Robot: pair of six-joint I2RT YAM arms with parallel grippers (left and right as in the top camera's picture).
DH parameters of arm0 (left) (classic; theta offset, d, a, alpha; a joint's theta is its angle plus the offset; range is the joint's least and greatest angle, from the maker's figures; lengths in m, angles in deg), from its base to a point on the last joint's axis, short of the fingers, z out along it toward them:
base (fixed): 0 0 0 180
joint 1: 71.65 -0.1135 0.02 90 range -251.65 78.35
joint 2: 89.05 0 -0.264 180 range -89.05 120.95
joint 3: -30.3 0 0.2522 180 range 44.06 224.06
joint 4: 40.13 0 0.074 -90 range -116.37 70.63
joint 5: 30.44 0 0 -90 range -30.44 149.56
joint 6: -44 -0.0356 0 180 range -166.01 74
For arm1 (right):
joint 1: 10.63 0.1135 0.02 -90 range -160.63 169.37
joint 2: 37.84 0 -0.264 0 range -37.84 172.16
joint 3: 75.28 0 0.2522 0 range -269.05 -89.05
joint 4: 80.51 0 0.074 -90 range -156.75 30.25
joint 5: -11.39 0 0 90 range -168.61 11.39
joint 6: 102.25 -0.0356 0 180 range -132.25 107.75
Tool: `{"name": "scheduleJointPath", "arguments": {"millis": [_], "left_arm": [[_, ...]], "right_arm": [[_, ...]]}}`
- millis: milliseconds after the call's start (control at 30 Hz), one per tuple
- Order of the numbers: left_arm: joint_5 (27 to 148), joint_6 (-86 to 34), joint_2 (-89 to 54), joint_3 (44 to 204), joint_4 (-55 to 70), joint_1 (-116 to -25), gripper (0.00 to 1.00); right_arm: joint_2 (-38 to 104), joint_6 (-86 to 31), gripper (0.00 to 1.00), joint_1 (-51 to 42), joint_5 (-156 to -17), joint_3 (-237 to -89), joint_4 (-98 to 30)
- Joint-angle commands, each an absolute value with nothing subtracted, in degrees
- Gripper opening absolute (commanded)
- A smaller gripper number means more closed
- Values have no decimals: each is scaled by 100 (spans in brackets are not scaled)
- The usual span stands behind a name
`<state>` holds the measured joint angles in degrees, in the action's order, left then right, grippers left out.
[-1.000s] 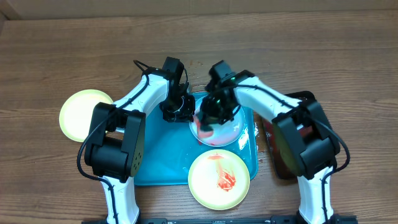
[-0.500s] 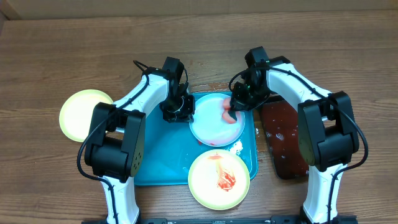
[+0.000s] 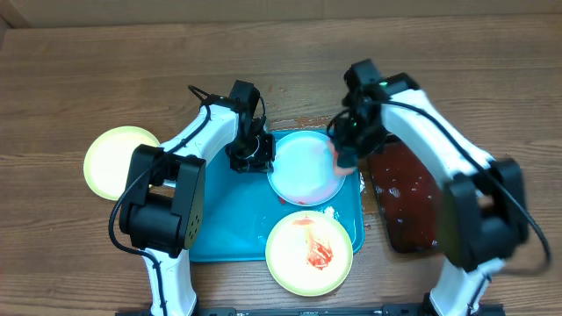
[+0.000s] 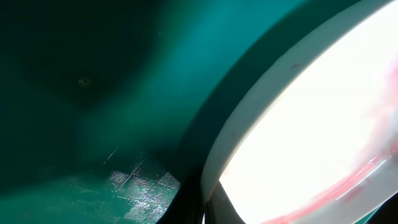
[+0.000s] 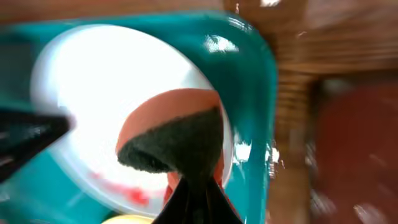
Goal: Clean dirty plates on tray and stack at the side
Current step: 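Lift the sponge away with the right gripper toward the black tray, then lift the white plate with the left gripper and carry it rightward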
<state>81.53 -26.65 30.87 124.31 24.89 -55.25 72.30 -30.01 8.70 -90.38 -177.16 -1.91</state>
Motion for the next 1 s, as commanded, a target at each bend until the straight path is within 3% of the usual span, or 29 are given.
{"name": "scheduleJointPath", "arguments": {"millis": [0,133,333,967], "left_arm": [[7165,-2519,3618,12103,2557,-5599,4],[7161,-2519,3465,12114,2562,-5590,4],[7023,-2427,2809,12173,2573,-5588,4],[6424,-2213,724,12264,2942,-5385,4]], "right_arm": [[6153,-3261,4,820,-8461,-18118,98],[5552,-3545,4,603,-7639,-18123,710],[5392,-3545,4,144,-7523,-18110,1534],[5392,-3431,4,-140,-7508,-18094,1407]]}}
